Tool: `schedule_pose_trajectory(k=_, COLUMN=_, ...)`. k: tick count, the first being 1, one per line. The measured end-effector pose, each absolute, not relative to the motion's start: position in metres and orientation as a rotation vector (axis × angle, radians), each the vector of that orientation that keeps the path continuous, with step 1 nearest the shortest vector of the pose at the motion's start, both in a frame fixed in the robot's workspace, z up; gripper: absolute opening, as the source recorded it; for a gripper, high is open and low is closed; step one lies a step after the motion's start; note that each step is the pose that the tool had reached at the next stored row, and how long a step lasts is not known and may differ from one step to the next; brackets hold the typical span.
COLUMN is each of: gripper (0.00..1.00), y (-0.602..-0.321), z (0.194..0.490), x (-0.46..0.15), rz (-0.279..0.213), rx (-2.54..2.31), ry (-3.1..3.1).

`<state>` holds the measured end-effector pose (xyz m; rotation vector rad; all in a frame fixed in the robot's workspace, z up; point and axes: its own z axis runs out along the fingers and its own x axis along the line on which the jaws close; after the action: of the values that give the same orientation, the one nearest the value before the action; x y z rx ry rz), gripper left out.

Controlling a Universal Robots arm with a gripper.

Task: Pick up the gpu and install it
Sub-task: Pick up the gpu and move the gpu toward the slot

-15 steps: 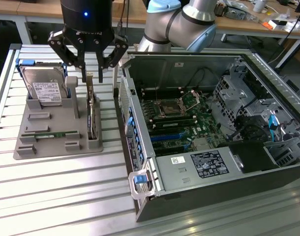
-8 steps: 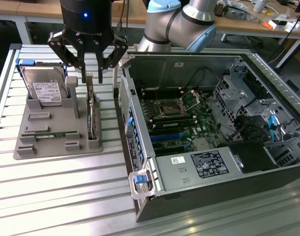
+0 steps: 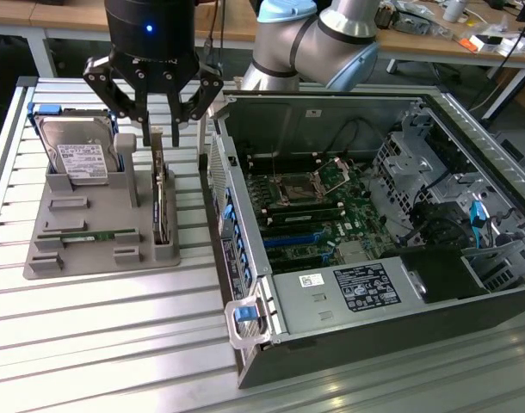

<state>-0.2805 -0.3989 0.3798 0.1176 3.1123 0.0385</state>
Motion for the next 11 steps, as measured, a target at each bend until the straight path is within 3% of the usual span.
schedule_pose_trajectory(k=11, gripper=0.38, y=-0.3989, z=0.3771, x=-0.2807, rz=0.039, rx=0.118, ry=3.112)
